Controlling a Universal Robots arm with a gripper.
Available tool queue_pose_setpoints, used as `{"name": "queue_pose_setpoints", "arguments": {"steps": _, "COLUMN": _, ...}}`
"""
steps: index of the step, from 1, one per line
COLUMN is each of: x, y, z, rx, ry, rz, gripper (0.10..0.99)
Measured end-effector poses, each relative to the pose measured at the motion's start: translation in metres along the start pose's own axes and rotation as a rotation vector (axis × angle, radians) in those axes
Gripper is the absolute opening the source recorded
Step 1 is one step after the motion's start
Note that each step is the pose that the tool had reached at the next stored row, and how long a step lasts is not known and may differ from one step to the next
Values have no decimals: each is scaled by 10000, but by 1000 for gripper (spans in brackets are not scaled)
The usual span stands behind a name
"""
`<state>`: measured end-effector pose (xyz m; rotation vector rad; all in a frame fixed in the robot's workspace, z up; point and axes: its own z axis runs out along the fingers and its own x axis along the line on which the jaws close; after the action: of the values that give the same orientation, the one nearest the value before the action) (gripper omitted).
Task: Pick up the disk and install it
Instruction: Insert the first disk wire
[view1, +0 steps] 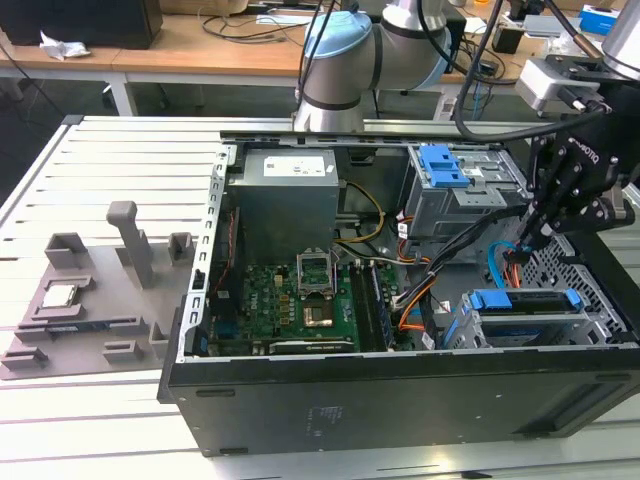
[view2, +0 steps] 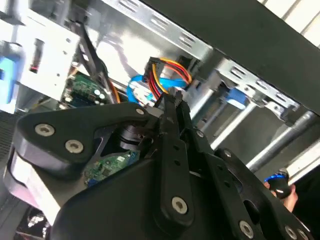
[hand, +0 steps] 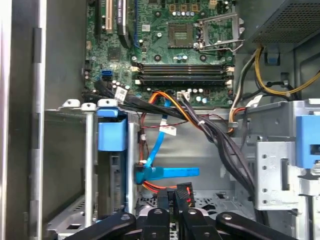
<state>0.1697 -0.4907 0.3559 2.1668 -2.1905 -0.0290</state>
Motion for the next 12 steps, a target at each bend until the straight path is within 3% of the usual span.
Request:
{"name": "queue_pose_setpoints", "arguments": {"steps": 1, "x": 110, "y": -2, "z": 5, "rx": 1, "ry": 18, "rz": 1, "gripper": 169}}
{"name": "queue_pose_setpoints", "arguments": {"steps": 7, "x": 377, "y": -7, "z": 33, "rx": 1, "ry": 46, "rz": 1, "gripper": 169}}
{"name": "queue_pose_setpoints", "arguments": {"steps": 12, "x": 389, "y": -10, "z": 99, "rx": 1, "ry": 47, "rz": 4, "gripper": 169}}
